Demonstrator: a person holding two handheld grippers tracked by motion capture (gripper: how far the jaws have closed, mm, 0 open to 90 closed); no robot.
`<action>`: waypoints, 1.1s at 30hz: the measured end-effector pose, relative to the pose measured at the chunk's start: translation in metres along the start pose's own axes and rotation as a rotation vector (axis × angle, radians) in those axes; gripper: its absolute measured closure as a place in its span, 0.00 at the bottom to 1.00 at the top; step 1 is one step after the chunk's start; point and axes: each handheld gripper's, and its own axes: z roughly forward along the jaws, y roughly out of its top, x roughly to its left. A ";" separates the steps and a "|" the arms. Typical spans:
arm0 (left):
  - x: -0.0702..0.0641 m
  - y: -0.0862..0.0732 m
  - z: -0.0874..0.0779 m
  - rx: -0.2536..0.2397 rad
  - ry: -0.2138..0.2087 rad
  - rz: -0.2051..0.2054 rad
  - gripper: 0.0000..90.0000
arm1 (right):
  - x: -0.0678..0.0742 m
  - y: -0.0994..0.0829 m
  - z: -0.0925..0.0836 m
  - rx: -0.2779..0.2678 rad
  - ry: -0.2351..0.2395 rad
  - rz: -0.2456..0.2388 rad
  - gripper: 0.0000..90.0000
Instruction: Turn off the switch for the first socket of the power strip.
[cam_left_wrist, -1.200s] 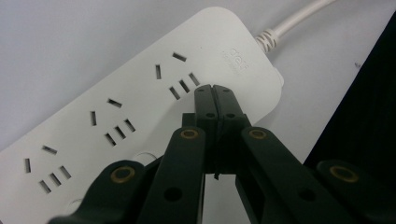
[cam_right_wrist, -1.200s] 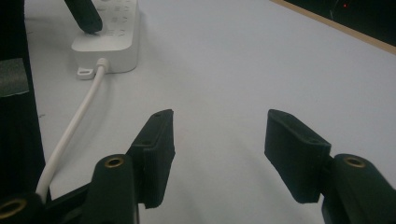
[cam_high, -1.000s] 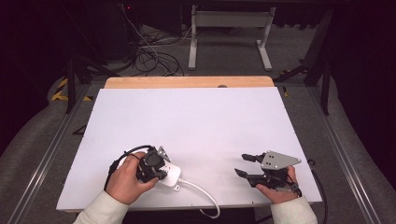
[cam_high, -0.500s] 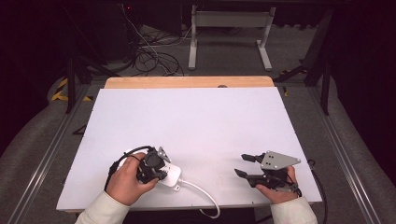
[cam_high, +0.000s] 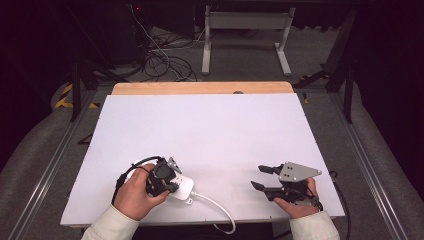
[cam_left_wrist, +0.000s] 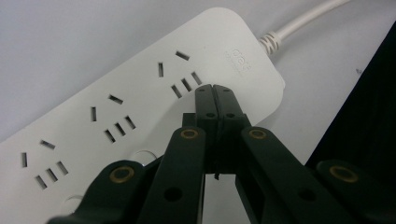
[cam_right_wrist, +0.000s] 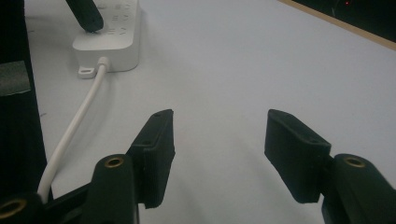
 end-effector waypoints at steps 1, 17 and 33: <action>0.000 0.000 0.000 0.000 0.000 0.000 1.00 | 0.000 0.000 0.000 0.000 0.000 0.000 0.48; -0.001 -0.001 -0.018 -0.083 0.013 0.004 1.00 | -0.001 -0.001 0.000 0.002 0.007 0.005 0.48; -0.007 -0.002 -0.037 -0.160 0.017 0.030 1.00 | -0.001 -0.001 0.000 -0.001 0.005 0.003 0.48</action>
